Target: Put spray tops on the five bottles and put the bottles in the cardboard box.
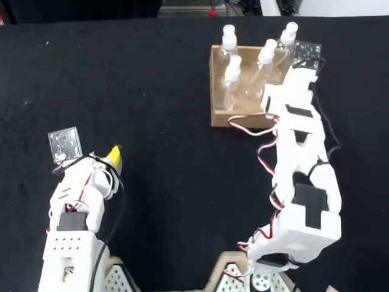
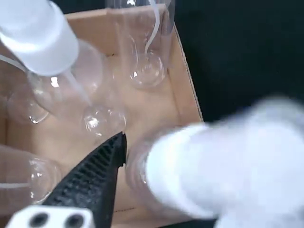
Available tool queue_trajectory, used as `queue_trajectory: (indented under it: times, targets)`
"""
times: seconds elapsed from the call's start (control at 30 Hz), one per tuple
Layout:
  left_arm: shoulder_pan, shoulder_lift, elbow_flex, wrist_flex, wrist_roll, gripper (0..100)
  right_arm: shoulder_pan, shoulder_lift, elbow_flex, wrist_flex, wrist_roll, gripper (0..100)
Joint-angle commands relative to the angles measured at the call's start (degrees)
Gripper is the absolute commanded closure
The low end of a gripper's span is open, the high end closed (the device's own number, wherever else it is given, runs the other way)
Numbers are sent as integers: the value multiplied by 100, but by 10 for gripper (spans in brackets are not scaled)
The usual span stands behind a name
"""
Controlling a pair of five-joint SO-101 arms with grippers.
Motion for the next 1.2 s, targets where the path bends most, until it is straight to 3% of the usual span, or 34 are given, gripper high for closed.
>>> queue_trajectory:
  times: [0.0,0.27,0.9,0.97,1.1,1.13,1.17]
  targets:
    - [66,-18,-66,-132,-35,805,70,-84,-259,26,18,635]
    - [66,-18,-66,-132,-35,805,53,-180,-233,62,18,635]
    - [66,-18,-57,-132,-35,805,-123,-2431,-57,2084,-26,638]
    - [66,-18,-57,-132,-35,805,-105,-2695,-57,2295,-18,687]
    - [57,-18,-48,-132,-35,805,167,-3134,13,2567,-26,960]
    - [40,-18,-48,-132,-35,805,220,-3257,66,2637,-9,995]
    - [31,-18,-48,-132,-35,806,273,-3380,171,2734,-9,964]
